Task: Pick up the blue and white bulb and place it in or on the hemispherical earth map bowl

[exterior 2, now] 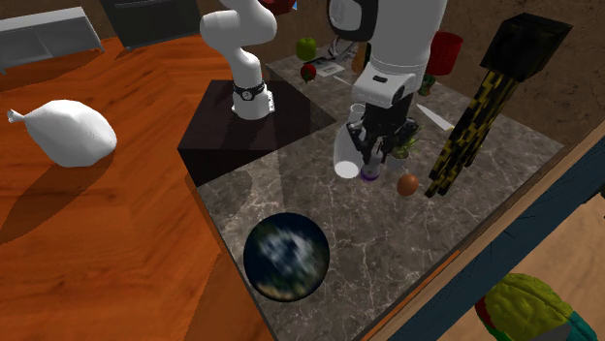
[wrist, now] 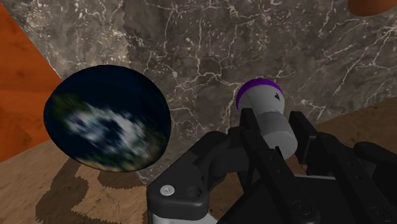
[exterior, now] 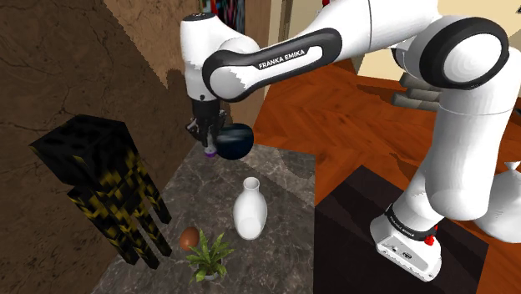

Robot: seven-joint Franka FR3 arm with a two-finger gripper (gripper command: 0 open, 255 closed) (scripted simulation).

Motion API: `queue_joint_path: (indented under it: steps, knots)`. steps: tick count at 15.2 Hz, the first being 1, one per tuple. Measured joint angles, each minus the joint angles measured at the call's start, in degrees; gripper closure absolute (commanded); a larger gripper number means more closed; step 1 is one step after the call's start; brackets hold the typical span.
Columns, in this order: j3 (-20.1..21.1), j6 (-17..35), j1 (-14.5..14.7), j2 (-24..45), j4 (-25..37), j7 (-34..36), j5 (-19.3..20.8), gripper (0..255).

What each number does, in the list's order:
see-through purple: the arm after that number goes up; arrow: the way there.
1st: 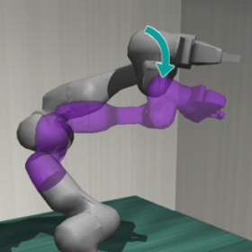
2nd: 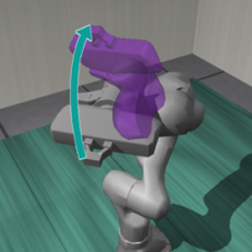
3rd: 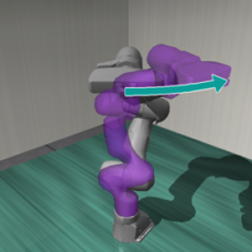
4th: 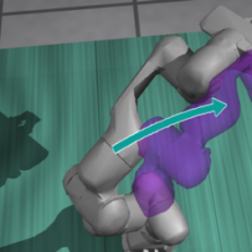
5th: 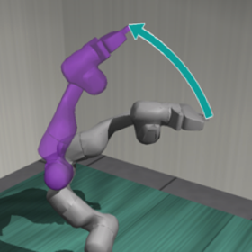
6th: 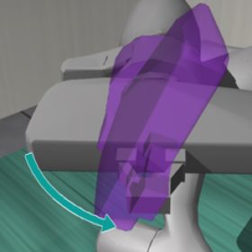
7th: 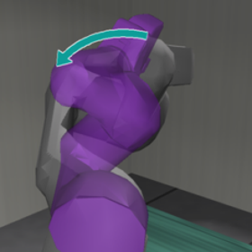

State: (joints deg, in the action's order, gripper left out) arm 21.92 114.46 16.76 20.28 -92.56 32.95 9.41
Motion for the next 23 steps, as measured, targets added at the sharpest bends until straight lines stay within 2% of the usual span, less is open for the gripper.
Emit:
queue_joint_path:
  steps: [3, 12, 18, 21, 23]
  knots:
    - [0.0, -1.6, -0.4, -0.7, 1.0, -0.8, -0.4, 255]
    - [-2.9, -1.1, -8.1, -3.3, -1.5, -11.7, -2.9, 255]
    - [-5.3, -2.0, -13.0, -2.7, 0.3, -19.4, -3.9, 255]
    - [-6.2, -2.3, -14.9, -1.7, 1.7, -22.3, -4.1, 255]
    - [-6.4, -1.5, -15.1, -1.3, 1.3, -22.6, -4.1, 255]
